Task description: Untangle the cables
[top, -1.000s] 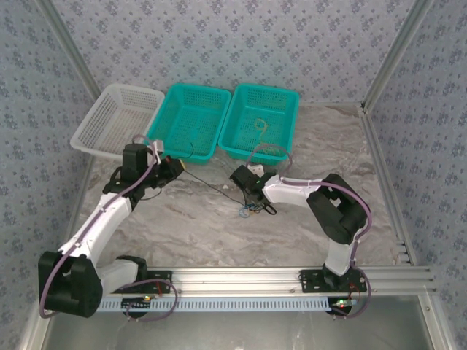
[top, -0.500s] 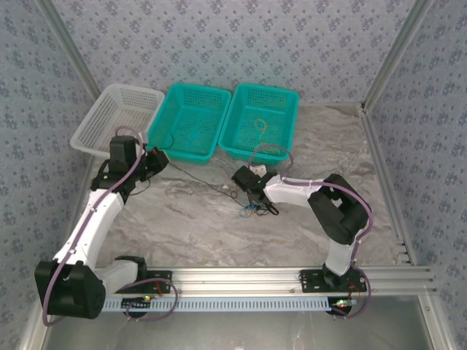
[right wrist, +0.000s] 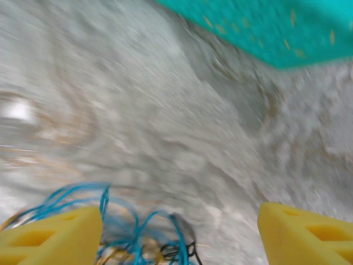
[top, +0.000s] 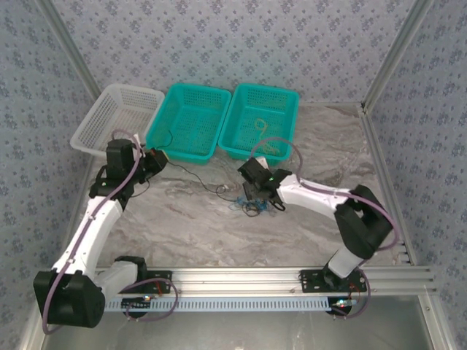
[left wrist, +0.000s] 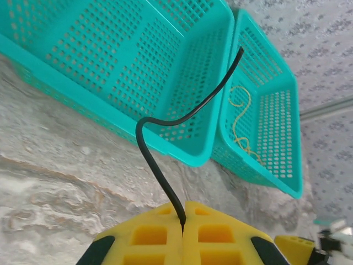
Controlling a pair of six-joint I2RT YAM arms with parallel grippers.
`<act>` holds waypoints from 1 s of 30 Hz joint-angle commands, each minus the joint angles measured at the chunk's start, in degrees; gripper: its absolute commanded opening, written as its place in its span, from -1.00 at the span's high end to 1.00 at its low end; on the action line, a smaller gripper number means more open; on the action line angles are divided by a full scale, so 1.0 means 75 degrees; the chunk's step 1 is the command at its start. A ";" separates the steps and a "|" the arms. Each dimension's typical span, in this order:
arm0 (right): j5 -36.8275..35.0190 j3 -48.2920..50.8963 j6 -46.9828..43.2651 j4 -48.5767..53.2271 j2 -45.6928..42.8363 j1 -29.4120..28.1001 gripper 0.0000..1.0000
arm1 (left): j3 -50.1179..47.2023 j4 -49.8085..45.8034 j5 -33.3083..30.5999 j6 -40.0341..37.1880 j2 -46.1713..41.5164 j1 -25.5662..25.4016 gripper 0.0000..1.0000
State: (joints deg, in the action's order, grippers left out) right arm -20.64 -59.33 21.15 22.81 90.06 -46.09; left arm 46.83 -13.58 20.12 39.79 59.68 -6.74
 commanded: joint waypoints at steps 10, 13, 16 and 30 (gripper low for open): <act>0.2547 -0.0014 -0.1566 -0.1995 0.0579 -0.0543 -0.13 | -0.0627 0.1194 0.0725 0.0697 -0.0104 0.0047 1.00; 0.2120 -0.0579 -0.1503 -0.1757 0.1308 -0.0674 -0.05 | -0.0642 0.1248 0.0745 0.0711 -0.0106 0.0048 1.00; 0.2114 -0.0972 -0.1507 -0.1589 0.1883 -0.0696 -0.01 | -0.0651 0.1249 0.0763 0.0684 -0.0103 0.0050 1.00; 0.0944 -0.0760 -0.0512 -0.0842 0.2374 -0.0448 0.73 | 0.0054 0.0182 -0.0055 -0.0068 -0.0079 0.0046 1.00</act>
State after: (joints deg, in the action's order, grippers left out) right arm -11.00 -67.16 14.83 13.56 110.10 -50.39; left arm 43.31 -9.08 22.76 42.65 59.75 -6.74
